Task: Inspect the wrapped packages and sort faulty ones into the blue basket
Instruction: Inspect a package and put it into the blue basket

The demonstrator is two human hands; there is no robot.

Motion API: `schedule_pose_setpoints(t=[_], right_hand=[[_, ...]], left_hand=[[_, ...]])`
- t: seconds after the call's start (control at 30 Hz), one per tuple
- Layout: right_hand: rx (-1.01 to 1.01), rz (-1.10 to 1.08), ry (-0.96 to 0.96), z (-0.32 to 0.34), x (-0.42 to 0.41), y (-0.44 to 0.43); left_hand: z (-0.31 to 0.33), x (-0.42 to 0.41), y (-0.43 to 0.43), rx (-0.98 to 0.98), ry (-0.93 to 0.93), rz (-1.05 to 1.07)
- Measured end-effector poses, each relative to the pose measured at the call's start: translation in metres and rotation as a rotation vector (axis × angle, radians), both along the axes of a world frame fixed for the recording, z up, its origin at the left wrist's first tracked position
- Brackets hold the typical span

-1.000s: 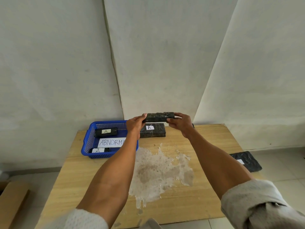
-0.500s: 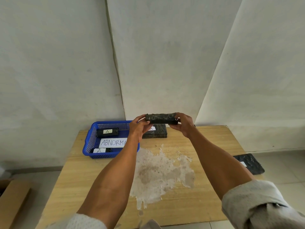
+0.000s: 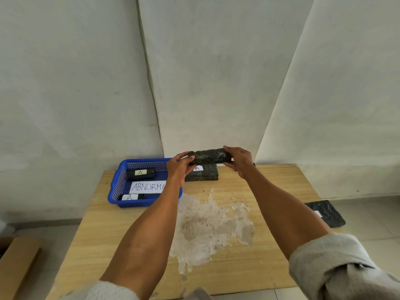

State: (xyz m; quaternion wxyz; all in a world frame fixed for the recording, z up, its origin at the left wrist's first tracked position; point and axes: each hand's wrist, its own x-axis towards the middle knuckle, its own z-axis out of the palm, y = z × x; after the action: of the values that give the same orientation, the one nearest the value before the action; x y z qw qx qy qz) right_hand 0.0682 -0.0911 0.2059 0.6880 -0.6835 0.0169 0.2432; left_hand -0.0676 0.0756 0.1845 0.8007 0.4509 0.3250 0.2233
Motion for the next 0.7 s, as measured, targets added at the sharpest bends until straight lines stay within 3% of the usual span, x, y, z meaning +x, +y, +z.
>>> schedule_pose_setpoints(t=[0.1,0.27,0.5,0.7], right_hand=[[-0.095,-0.068,-0.050,-0.003,0.002,-0.001],[-0.082,-0.088,-0.038,-0.003,0.002,-0.005],[0.150,0.119,-0.078,-0.003,-0.004,-0.011],[0.155,0.136,-0.142,-0.008,-0.001,-0.016]], left_hand=[[0.001,-0.003,-0.006,0.065,-0.037,-0.018],[0.003,-0.002,-0.009,0.110,-0.029,-0.030],[0.008,0.007,-0.003,0.054,0.082,0.111],[0.009,0.012,-0.004,0.108,0.086,0.119]])
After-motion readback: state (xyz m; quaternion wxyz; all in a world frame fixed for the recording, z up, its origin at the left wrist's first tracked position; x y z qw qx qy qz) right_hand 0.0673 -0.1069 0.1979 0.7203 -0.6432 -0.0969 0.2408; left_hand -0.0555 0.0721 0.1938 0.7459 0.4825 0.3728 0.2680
